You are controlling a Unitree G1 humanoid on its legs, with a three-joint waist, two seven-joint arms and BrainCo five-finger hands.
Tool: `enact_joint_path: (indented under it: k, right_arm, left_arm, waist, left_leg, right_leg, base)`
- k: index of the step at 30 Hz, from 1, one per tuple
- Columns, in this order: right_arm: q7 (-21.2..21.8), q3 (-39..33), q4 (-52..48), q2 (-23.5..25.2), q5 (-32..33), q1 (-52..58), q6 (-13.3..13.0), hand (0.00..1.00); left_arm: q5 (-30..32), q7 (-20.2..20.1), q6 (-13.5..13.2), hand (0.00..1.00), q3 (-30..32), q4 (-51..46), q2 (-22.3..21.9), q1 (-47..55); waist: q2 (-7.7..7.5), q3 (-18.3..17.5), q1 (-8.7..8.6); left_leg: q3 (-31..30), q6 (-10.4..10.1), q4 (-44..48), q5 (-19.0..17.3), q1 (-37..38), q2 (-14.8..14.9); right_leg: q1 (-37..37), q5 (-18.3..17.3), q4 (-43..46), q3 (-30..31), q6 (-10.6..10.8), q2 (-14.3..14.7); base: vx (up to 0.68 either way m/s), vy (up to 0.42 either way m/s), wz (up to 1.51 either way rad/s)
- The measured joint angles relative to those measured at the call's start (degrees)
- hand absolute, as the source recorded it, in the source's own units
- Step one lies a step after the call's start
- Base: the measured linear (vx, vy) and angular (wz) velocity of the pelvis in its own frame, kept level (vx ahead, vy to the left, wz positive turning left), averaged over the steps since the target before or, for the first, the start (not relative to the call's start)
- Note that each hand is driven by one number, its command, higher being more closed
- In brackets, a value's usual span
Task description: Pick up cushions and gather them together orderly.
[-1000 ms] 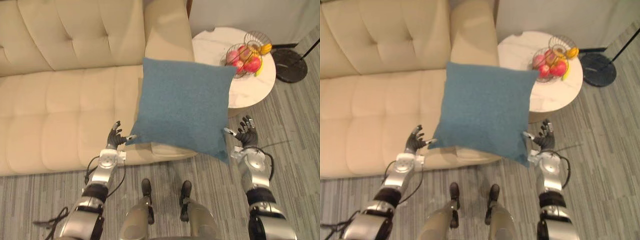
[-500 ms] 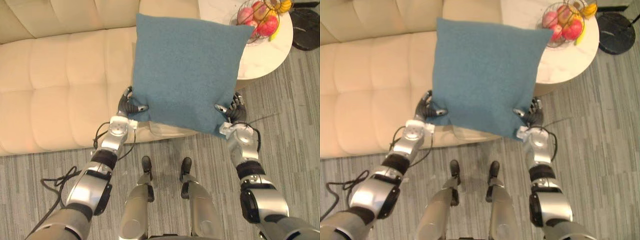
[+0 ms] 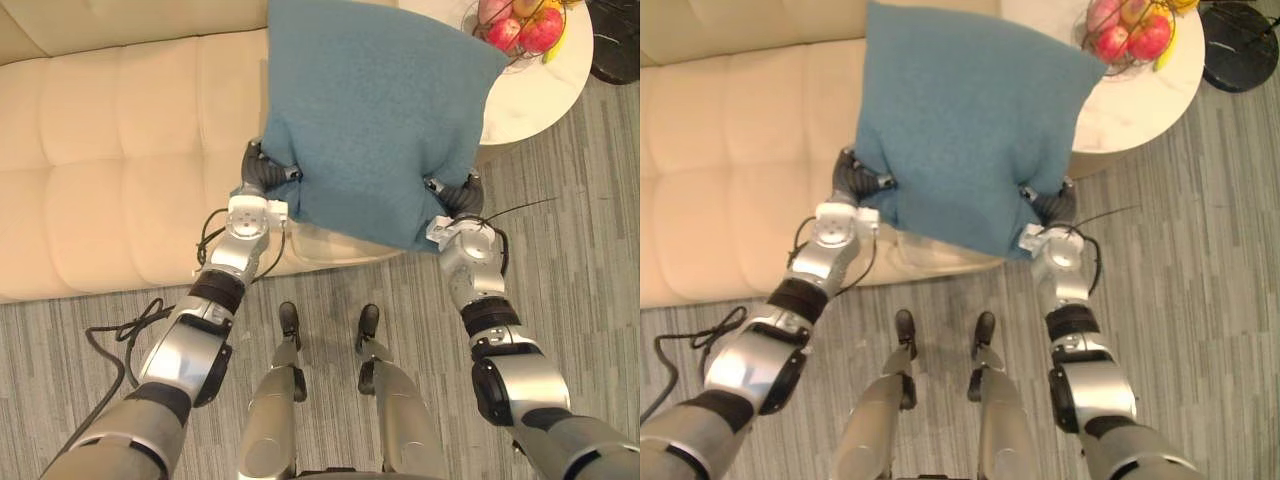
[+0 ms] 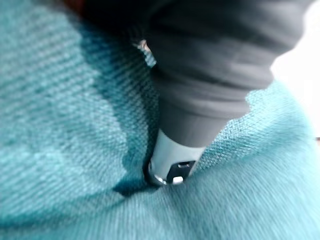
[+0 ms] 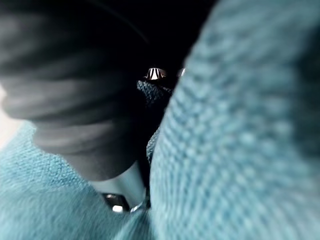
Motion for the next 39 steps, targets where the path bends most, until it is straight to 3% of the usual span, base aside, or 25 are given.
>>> enact_joint_path:
  k: [4,12,23,27,31,32,35,36,39]
  right_arm:
    - [-0.7,1.1,-6.9,0.5,0.0,10.5,0.0,1.0]
    - [-0.1,0.3,-20.8,4.2,-2.7,29.1,-0.1,1.0]
    - [4.8,-0.3,-34.2,7.3,-11.2,46.4,-0.9,1.0]
    - [5.0,1.3,-34.3,7.3,-11.3,47.0,-1.7,1.0]
    - [3.6,1.4,-34.3,7.0,-11.4,46.9,-2.4,1.0]
    - [3.5,1.4,-34.3,7.0,-11.5,46.8,-2.4,1.0]
    - [1.5,1.2,-34.3,6.5,-13.6,44.8,-2.4,1.0]
    - [1.4,1.2,-34.3,6.5,-13.7,44.2,-2.4,1.0]
    - [0.8,1.2,-34.4,5.7,-13.8,42.3,-2.4,1.0]
  left_arm:
    - [0.0,0.3,-0.6,1.0,-1.7,-11.4,-0.2,8.9]
    - [0.0,-0.3,-1.4,1.0,-2.6,-22.8,-3.4,29.0]
    - [-2.3,-5.1,-2.5,1.0,-2.8,-41.3,-5.1,56.5]
    - [-2.3,-5.2,-3.1,1.0,-2.2,-42.5,-5.7,59.2]
    - [-2.3,-5.2,-3.3,1.0,-2.2,-42.6,-5.8,58.4]
    - [-2.3,-5.2,-3.3,1.0,-2.2,-42.6,-5.8,58.5]
    - [-3.4,-5.1,-3.4,1.0,-2.2,-42.5,-7.1,58.5]
    - [-3.5,-5.1,-3.5,1.0,-2.2,-42.4,-7.2,58.5]
    - [-4.6,-5.1,-4.2,1.0,-2.2,-42.4,-7.6,58.5]
  waist:
    - [0.06,-0.1,-0.33]
    - [0.24,-1.3,-1.91]
    - [2.54,-13.1,-0.98]
    - [2.65,-14.6,-0.68]
    - [3.0,-15.1,-0.75]
    - [3.01,-15.1,-0.43]
    - [3.24,-15.4,-0.38]
    - [3.26,-15.4,-0.24]
    - [3.83,-15.9,-0.35]
  left_leg:
    - [-0.1,-0.4,-1.6,-0.4,4.4,-0.1]
    - [-1.7,-0.7,-3.4,-1.2,12.3,-0.3]
    - [-3.5,-0.9,-3.8,-3.6,20.9,-0.4]
    - [-5.6,-1.0,-2.1,-4.3,20.3,-0.8]
    - [-12.0,-1.0,6.7,-7.4,12.0,-1.1]
    - [-11.5,-0.7,7.3,-8.0,11.4,-0.8]
    - [3.9,2.7,12.7,-10.5,7.6,5.4]
    - [5.6,3.2,13.6,-10.8,7.3,6.2]
    - [10.2,2.2,14.2,-10.3,8.1,10.0]
  right_leg:
    - [4.5,-0.1,-1.6,0.0,0.1,0.3]
    - [13.1,-1.4,-3.6,-0.9,1.0,1.1]
    - [22.7,-4.7,-3.9,-3.0,1.7,0.9]
    - [24.7,-4.8,-4.4,-4.9,1.8,0.7]
    - [24.6,-6.1,-3.2,-13.1,1.5,0.1]
    - [24.6,-6.1,-3.1,-13.8,1.4,0.1]
    - [25.2,-6.1,-2.7,-20.7,1.3,-2.1]
    - [25.2,-6.0,-2.6,-21.1,1.5,-2.7]
    - [24.7,-4.7,-2.7,-21.3,4.2,-5.4]
  base:
    - [0.06,-0.007,-0.01]
    - [0.07,0.004,0.07]
    - [0.08,0.01,0.11]
    - [-0.01,0.007,0.29]
    - [-0.1,-0.001,0.91]
    - [-0.11,-0.024,0.98]
    - [-0.03,0.086,0.97]
    - [0.02,0.219,0.46]
    - [0.03,0.261,0.18]
